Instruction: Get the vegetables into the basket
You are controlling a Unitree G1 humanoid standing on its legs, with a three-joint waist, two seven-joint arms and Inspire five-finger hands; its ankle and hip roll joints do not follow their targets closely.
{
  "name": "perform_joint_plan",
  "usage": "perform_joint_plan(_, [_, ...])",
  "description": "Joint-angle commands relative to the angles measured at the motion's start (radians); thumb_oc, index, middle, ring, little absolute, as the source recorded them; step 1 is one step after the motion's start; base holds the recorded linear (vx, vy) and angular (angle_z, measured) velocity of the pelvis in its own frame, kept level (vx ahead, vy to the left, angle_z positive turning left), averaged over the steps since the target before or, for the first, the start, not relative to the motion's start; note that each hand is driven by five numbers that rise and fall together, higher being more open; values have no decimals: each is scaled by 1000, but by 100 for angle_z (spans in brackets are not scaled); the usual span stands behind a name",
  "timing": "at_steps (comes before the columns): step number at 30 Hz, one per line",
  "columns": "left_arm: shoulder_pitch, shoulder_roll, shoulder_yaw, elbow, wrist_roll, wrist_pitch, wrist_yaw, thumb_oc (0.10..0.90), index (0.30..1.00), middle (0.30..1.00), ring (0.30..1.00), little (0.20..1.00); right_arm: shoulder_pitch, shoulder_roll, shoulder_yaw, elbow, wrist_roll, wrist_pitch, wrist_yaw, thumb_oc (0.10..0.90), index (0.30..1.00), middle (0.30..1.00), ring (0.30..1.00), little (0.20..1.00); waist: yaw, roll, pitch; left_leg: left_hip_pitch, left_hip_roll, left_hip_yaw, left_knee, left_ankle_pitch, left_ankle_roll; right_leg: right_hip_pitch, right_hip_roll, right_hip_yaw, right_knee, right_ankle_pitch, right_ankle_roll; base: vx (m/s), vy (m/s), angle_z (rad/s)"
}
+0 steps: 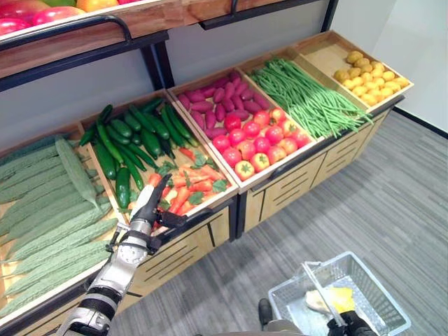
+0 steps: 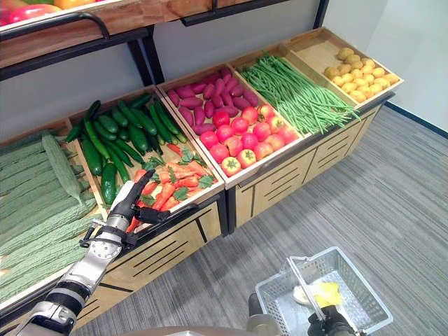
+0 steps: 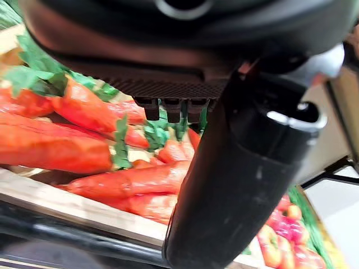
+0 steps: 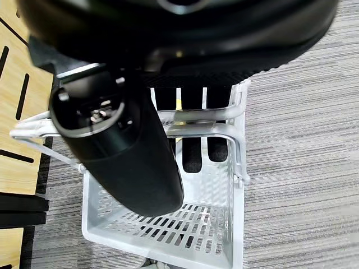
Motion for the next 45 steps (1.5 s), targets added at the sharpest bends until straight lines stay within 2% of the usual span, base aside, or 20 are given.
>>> perform_joint_plan(1, [-186,57,1,3,32,-48,72,900,1000,1000,1000,1000,-37,6,43,18,12,-36,-31,400,300,300,300,300,-3,-84,-24,-19,36,-45,0,-10,-34,8,-61,26,0,-11,96,0,0,0])
perform_joint_plan(7, [-217,34,-32,68,38,-39,86,900,1000,1000,1000,1000,-47,1,49,18,18,-35,-39,400,300,300,300,300,-9,-84,-12,-33,44,-46,0,-3,-38,-7,-52,26,0,-11,93,-2,-5,-1])
perform_joint_plan(8, [-223,33,-40,78,43,-39,89,682,695,695,695,695,-49,0,50,18,18,-36,-41,400,300,300,300,300,-10,-84,-10,-35,45,-45,0,-2,-38,-9,-50,26,0,-11,93,0,0,0])
perform_joint_plan(9, [-223,33,-40,78,43,-39,89,629,621,621,621,621,-49,0,50,18,18,-36,-41,400,300,300,300,300,-9,-84,-10,-35,45,-45,0,-2,-38,-9,-50,26,0,-11,93,0,0,0])
perform_joint_plan(10, [-233,30,-49,99,48,-38,96,400,300,300,300,300,-50,0,52,18,19,-38,-47,400,300,300,300,300,-11,-84,-8,-36,47,-44,0,-2,-39,-11,-48,27,0,-11,93,0,0,0])
perform_joint_plan(30, [-249,62,-44,80,74,-42,124,400,300,300,300,300,-27,18,58,29,18,-45,-49,400,300,300,300,300,-12,-85,-24,2,38,-41,0,-22,-35,29,-54,28,0,-24,94,5,0,0])
perform_joint_plan(31, [-245,71,-37,77,78,-41,126,435,349,349,349,349,-25,19,58,25,16,-44,-49,400,300,300,300,300,-11,-87,-24,3,37,-41,0,-23,-35,31,-55,25,0,-23,94,0,0,0])
perform_joint_plan(34, [-249,87,-21,69,82,-38,132,439,355,355,355,355,-24,19,55,30,17,-44,-46,400,300,300,300,300,-6,-88,-27,6,33,-44,0,-25,-34,36,-58,22,0,-24,95,0,0,0])
perform_joint_plan(41, [-286,179,-18,15,125,-40,133,400,300,300,300,300,-21,10,53,28,14,-44,-39,400,300,300,300,300,0,-90,-34,10,28,-52,0,-28,-32,47,-65,13,0,-24,99,1,4,1])
perform_joint_plan(45, [-294,252,-19,-36,155,-52,125,400,300,300,300,300,-20,6,51,25,16,-48,-35,400,300,300,300,300,7,-88,-39,12,26,-57,0,-30,-31,51,-68,10,0,-24,100,3,12,3])
